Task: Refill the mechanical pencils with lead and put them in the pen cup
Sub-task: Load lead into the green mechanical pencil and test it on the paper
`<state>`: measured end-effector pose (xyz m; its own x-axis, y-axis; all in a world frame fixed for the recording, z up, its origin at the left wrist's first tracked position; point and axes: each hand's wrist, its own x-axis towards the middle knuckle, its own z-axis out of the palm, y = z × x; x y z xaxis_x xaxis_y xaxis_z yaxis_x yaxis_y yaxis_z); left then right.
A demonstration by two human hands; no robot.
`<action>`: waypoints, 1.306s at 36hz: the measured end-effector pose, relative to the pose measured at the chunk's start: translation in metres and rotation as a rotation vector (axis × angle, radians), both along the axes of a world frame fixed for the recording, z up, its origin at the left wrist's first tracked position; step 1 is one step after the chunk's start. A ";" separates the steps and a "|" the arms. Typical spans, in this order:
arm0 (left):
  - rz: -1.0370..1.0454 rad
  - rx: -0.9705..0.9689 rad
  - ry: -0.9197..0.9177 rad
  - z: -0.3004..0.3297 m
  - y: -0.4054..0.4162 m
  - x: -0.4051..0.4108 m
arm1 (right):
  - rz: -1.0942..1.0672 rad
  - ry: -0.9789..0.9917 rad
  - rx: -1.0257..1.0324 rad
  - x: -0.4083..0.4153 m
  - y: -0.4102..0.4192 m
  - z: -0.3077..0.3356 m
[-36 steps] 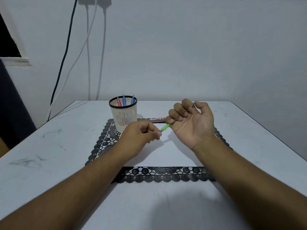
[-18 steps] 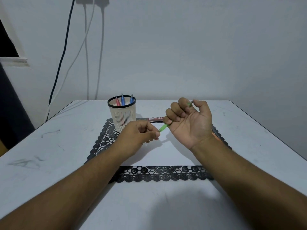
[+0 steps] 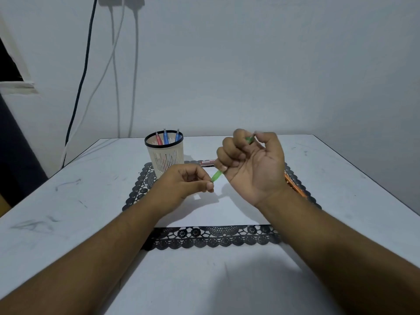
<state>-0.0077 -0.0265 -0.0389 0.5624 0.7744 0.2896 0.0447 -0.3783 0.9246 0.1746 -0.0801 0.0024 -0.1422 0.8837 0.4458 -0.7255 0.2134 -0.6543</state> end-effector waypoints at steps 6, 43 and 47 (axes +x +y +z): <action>0.024 0.000 -0.016 0.000 -0.001 0.004 | -0.014 0.113 -0.128 0.008 0.004 -0.003; 0.028 -0.025 -0.013 0.002 -0.002 0.003 | -0.016 0.173 -0.171 0.012 0.009 -0.007; 0.008 -0.048 -0.053 0.003 -0.003 0.003 | -0.027 0.259 -0.199 0.018 0.011 -0.008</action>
<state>-0.0046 -0.0292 -0.0357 0.5410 0.7926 0.2813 -0.0021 -0.3332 0.9429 0.1929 -0.0687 -0.0051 -0.0223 0.9591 0.2824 -0.8689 0.1211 -0.4799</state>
